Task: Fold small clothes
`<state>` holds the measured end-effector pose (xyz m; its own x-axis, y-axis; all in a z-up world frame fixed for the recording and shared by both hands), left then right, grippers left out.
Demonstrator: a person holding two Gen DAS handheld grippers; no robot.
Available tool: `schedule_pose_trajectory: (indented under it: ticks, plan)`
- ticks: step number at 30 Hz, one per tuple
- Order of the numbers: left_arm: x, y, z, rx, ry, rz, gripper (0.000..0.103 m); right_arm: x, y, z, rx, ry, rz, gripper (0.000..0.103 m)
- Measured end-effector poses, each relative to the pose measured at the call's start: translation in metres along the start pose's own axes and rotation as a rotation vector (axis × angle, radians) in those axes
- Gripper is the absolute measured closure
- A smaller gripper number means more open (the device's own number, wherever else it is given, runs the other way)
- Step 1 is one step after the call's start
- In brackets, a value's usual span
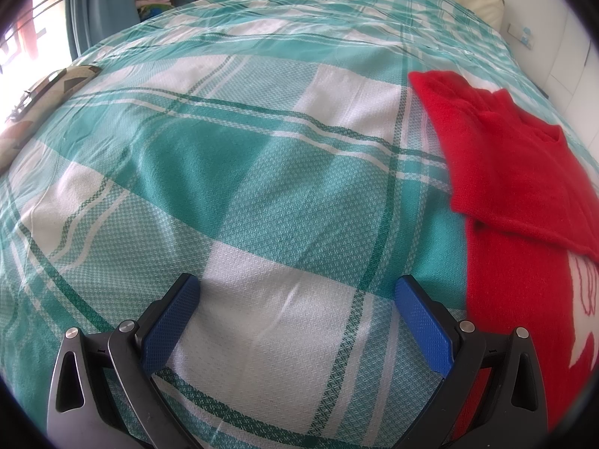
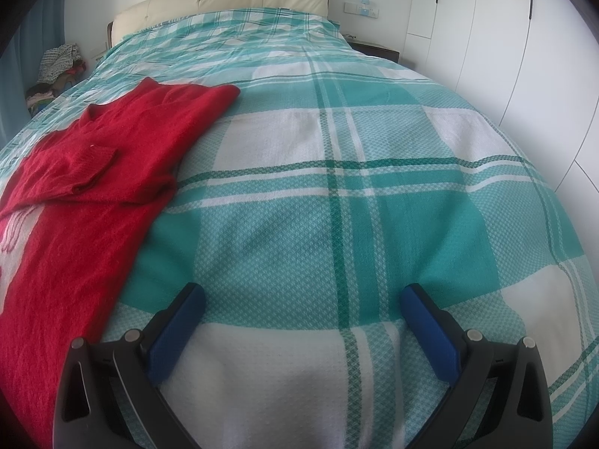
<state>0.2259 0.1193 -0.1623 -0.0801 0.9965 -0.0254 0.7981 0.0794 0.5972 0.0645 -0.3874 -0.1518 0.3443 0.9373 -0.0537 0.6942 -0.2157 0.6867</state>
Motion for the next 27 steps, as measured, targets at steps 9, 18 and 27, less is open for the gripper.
schedule_pose_trajectory:
  ticks: [9, 18, 27]
  plan:
    - [0.002, 0.002, 0.002, -0.009, -0.007, -0.009, 0.0, 0.0, 0.0, 0.0, 0.0, 0.0, 0.0, 0.0]
    - [0.002, 0.0, -0.003, 0.102, -0.062, 0.051, 0.0, -0.002, 0.002, -0.006, 0.013, 0.022, 0.009, 0.0]
    - [-0.018, -0.081, -0.127, 0.155, -0.343, 0.168, 0.001, 0.023, -0.032, -0.142, 0.127, 0.472, 0.094, 0.002]
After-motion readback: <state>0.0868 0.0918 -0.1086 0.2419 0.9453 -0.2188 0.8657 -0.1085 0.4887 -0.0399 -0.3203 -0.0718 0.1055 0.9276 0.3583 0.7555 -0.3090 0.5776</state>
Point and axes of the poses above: each gripper's, at about its wrist camera, not at the fingertips, and z roughly the way its jaws point, x to its left, y to its top, the point moved 6 cm from there along z, roughly the way its jaws point, and after that the axes turned 4 degrees about -x, right-handed, at the moved point
